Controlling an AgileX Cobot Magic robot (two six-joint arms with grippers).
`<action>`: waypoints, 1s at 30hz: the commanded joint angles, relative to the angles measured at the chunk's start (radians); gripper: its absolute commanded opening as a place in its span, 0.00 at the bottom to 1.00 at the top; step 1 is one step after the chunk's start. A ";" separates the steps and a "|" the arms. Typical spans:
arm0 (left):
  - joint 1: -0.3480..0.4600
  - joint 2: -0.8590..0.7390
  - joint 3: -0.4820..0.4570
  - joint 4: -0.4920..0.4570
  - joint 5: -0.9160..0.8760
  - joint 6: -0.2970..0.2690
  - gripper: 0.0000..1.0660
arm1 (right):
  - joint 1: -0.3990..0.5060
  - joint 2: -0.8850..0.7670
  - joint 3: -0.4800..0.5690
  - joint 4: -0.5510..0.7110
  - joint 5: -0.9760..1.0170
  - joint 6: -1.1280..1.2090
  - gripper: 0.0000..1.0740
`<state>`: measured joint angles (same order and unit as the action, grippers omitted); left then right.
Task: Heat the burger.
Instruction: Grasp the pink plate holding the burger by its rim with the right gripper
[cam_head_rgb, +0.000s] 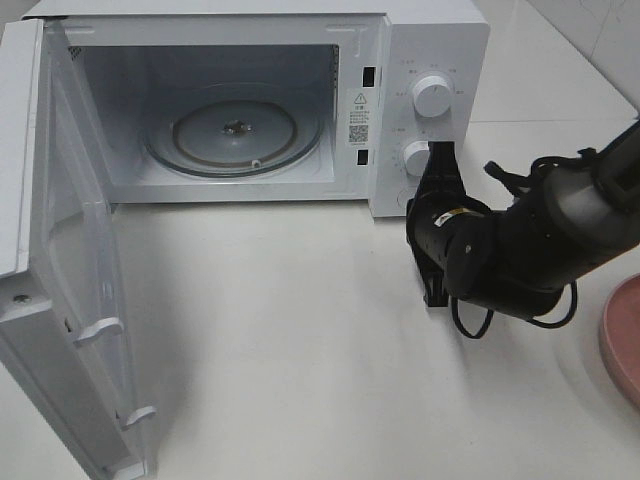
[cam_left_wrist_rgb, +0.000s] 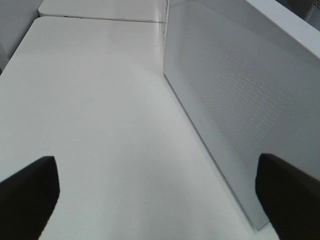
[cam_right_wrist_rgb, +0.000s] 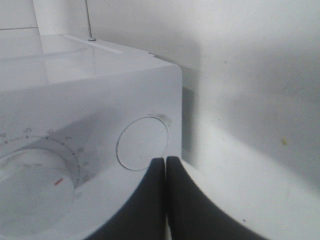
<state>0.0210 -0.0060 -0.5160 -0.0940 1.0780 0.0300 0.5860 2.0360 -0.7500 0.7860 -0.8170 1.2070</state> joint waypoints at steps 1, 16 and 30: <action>0.001 -0.023 -0.001 -0.004 -0.009 -0.002 0.94 | -0.001 -0.053 0.039 -0.020 0.039 -0.093 0.00; 0.001 -0.023 -0.001 -0.004 -0.009 -0.002 0.94 | -0.040 -0.298 0.103 -0.031 0.420 -1.015 0.07; 0.001 -0.023 -0.001 -0.004 -0.009 -0.002 0.94 | -0.192 -0.447 0.103 -0.127 1.001 -1.526 0.11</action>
<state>0.0210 -0.0060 -0.5160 -0.0940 1.0780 0.0300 0.4010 1.6020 -0.6460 0.6750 0.1520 -0.2960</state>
